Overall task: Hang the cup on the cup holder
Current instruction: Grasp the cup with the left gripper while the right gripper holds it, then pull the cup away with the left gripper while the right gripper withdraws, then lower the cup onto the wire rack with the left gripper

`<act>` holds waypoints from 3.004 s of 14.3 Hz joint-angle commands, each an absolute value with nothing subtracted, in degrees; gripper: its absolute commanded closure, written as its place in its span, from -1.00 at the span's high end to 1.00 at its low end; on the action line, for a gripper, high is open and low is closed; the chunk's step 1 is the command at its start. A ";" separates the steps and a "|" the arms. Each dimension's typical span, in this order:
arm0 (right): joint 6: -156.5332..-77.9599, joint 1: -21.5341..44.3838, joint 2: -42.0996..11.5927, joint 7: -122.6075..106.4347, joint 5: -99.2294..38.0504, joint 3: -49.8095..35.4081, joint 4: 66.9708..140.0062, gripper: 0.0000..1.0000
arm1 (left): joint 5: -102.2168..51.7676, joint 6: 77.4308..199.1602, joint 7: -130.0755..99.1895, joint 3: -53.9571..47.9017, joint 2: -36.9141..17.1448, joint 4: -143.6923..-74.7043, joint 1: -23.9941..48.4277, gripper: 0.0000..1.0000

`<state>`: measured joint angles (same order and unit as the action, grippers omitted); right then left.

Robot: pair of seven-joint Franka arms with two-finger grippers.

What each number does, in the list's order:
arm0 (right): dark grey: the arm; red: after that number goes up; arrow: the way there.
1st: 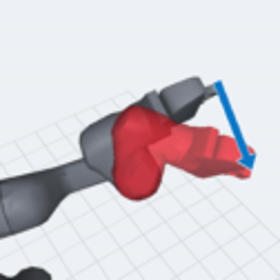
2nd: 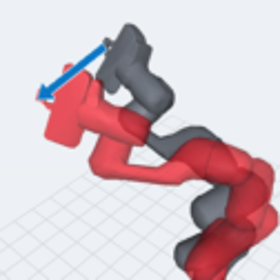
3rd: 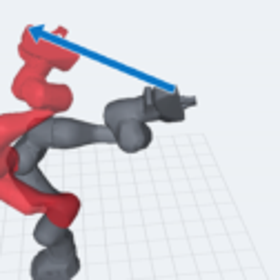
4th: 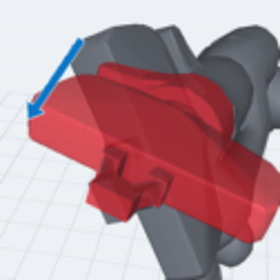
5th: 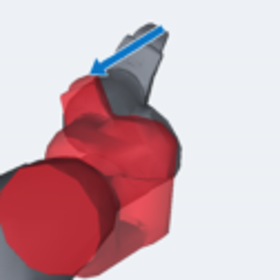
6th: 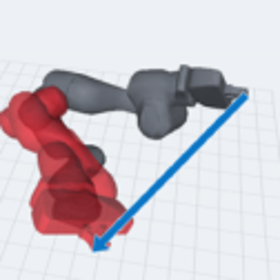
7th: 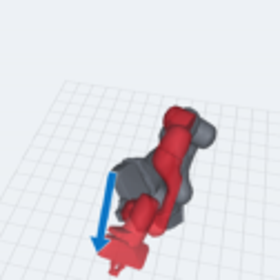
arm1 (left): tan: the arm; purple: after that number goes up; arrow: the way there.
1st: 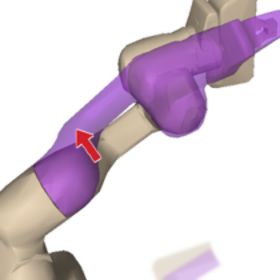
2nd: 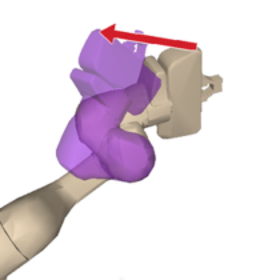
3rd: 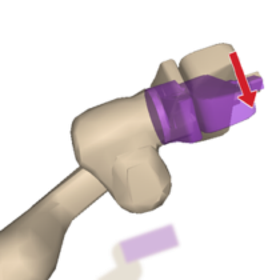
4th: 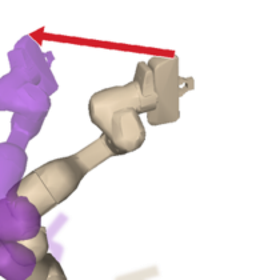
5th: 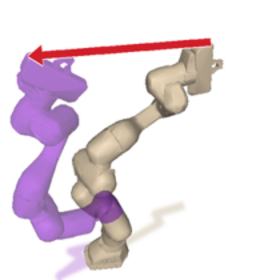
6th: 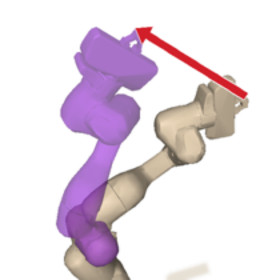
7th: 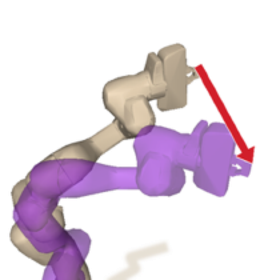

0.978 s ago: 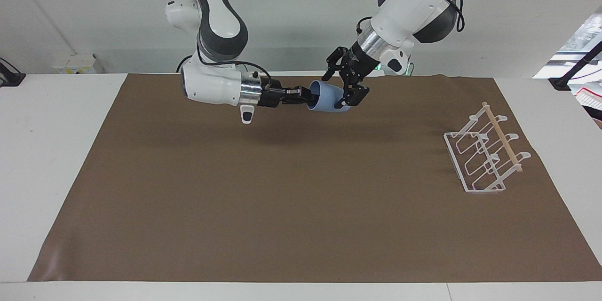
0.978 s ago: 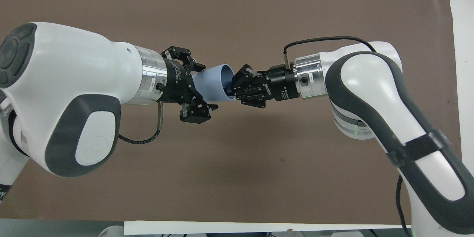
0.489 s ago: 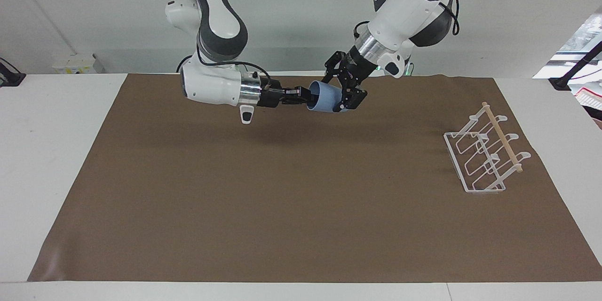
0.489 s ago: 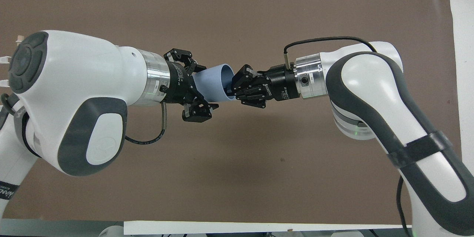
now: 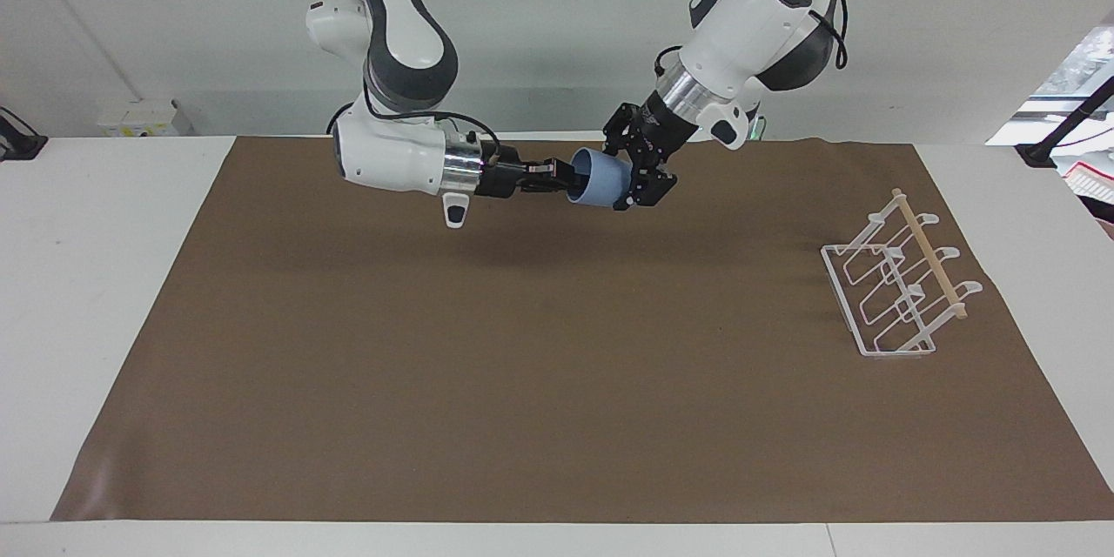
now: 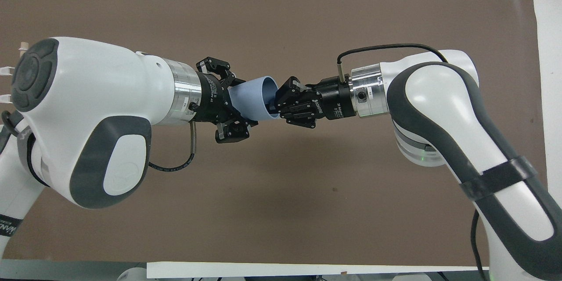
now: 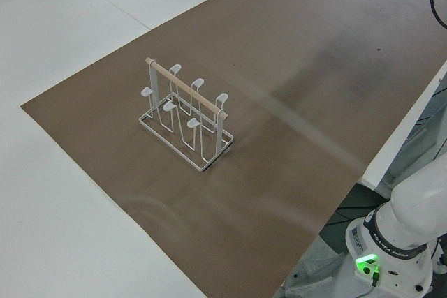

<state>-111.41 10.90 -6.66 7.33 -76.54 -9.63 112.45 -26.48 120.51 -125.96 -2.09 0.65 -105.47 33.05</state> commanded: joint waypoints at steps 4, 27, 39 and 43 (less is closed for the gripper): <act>-112.76 10.72 -5.54 7.29 -77.61 -9.84 113.21 0.89 | -26.02 121.03 -125.16 -1.49 1.76 -106.61 34.19 -1.00; -102.31 -7.12 3.87 6.24 -1.00 -9.14 107.15 1.00 | 10.95 104.33 -107.67 -0.79 0.88 -103.88 25.23 -1.00; -85.35 -11.69 1.59 -5.01 6.24 -8.96 92.03 1.00 | 62.65 86.83 -98.17 -0.79 -7.20 -105.12 22.77 -1.00; -83.23 -4.58 1.05 -5.27 5.45 -0.90 91.49 1.00 | 68.20 86.66 -100.01 -0.62 -13.51 -98.90 20.92 -1.00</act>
